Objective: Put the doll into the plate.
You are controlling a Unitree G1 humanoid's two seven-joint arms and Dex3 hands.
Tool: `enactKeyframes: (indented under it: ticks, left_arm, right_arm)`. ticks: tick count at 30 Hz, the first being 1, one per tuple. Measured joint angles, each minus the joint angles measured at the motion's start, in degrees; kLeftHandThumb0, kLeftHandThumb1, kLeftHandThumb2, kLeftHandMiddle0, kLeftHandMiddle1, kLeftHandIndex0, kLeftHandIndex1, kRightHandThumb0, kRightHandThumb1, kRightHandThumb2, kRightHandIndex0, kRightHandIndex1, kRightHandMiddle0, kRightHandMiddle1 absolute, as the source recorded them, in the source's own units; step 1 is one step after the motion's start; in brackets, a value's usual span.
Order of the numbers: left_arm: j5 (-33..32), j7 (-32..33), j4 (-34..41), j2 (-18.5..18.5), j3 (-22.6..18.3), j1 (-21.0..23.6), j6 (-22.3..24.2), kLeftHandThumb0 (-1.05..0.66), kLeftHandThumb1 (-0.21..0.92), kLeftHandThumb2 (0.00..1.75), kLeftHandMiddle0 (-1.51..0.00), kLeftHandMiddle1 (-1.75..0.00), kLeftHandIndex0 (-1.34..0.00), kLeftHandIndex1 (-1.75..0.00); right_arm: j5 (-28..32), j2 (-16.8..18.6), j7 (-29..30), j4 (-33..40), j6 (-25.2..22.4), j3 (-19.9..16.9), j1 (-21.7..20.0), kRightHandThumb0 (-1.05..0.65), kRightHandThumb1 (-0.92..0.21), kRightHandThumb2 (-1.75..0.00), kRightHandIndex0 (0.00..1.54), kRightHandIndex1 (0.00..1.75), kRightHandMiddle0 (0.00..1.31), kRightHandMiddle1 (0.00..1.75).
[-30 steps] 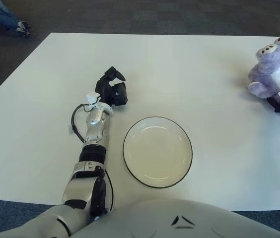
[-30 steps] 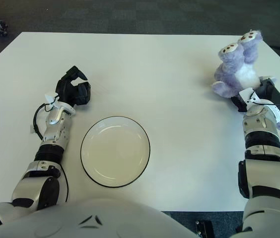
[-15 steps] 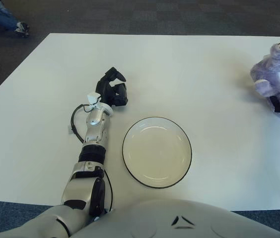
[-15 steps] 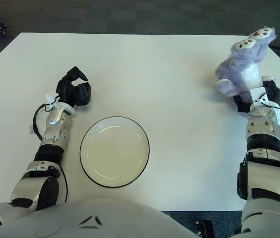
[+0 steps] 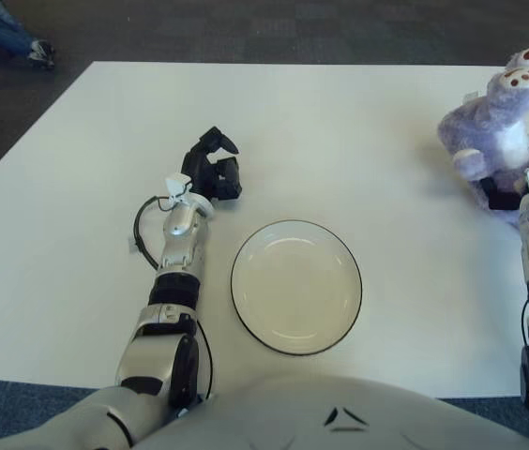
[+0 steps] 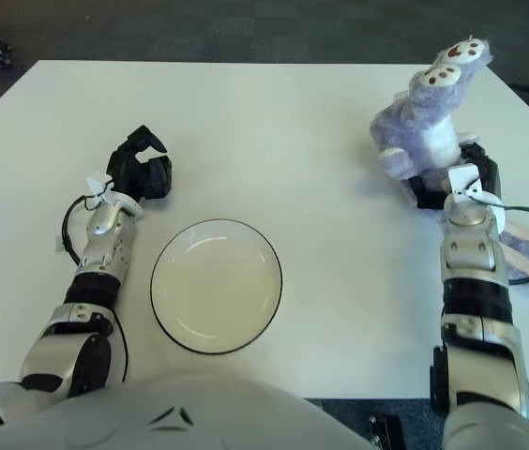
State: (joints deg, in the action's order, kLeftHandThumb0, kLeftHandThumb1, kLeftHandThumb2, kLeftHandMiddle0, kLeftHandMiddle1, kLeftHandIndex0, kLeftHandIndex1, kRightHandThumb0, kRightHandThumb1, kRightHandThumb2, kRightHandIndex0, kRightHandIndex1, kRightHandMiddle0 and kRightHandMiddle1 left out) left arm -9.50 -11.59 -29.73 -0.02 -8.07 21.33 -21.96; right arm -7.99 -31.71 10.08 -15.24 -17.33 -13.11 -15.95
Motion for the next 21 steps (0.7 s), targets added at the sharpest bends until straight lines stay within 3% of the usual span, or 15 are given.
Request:
enactKeyframes:
  ticks: [21]
  left_arm:
    - [1.62, 1.13, -0.05, -0.5, 0.71, 0.16, -0.05, -0.52, 0.21, 1.44, -1.32, -1.75, -0.7, -1.75]
  right_arm:
    - [0.62, 1.1, -9.74, 15.27, 1.61, 1.14, 1.84, 0.55, -0.13, -1.54, 0.76, 1.75, 1.05, 1.75]
